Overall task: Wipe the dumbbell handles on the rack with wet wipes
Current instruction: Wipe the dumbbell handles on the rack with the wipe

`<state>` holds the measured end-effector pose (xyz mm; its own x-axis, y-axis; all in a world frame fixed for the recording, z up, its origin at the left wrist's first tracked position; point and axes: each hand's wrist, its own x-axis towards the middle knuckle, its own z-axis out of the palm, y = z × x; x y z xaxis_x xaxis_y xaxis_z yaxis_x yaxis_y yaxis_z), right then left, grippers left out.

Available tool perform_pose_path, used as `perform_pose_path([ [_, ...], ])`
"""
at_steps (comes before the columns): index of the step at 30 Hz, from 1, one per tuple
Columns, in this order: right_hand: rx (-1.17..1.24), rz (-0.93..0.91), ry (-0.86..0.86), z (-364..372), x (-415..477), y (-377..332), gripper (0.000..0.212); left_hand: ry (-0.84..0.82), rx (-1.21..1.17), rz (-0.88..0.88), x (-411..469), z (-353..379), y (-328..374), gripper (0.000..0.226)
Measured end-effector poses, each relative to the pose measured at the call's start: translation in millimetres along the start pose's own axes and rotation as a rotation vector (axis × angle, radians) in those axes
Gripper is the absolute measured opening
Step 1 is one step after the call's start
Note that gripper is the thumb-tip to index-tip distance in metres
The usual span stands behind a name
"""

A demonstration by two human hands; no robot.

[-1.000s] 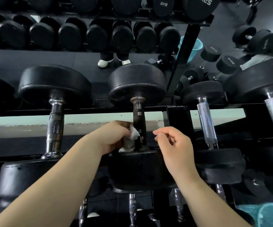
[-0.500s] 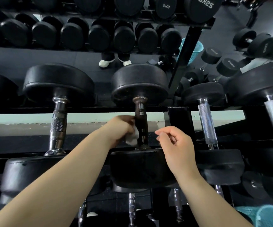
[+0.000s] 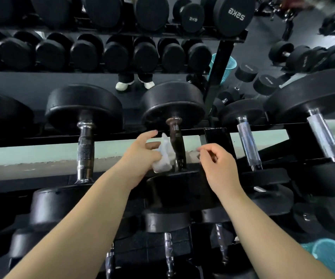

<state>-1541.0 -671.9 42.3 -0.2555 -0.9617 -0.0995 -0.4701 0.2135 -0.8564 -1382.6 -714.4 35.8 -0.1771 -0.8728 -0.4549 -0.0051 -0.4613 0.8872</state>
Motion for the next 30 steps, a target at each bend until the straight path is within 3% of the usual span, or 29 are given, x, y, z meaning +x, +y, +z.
perform_pose_path([
  [3, -0.017, -0.035, 0.068, 0.7, -0.8, 0.0, 0.019, -0.039, -0.01, 0.1, -16.6, 3.4, 11.2, 0.052],
  [6, 0.2, -0.042, 0.033, -5.9, -8.3, -7.0, 0.02, -0.05, -0.002, 0.169, -37.7, 14.6, 24.4, 0.04],
  [10, 0.508, -0.067, -0.348, -31.7, -22.8, -14.6, 0.033, -0.044, 0.007, 0.262, -65.3, 36.8, 34.6, 0.033],
  [13, 0.526, -0.093, -0.505, -58.4, -27.4, -15.1, 0.023, 0.025, 0.103, 0.347, -75.5, 65.3, 35.7, 0.03],
  [18, 0.42, -0.071, -0.493, -115.8, -18.7, 16.7, 0.009, 0.161, 0.256, 0.449, -71.8, 133.7, 23.7, 0.022],
  [21, 0.334, -0.005, -0.445, -152.5, -6.4, 44.9, 0.016, 0.203, 0.309, 0.436, -60.7, 170.6, 8.0, 0.019],
  [26, 0.3, 0.101, -0.188, -196.0, 28.8, 85.0, 0.015, 0.23, 0.564, 0.448, -40.9, 210.2, -20.7, 0.019],
  [30, 0.195, 0.062, -0.037, -199.4, 57.2, 100.3, 0.021, 0.204, 0.75, 0.445, -19.9, 220.4, -34.2, 0.028],
])
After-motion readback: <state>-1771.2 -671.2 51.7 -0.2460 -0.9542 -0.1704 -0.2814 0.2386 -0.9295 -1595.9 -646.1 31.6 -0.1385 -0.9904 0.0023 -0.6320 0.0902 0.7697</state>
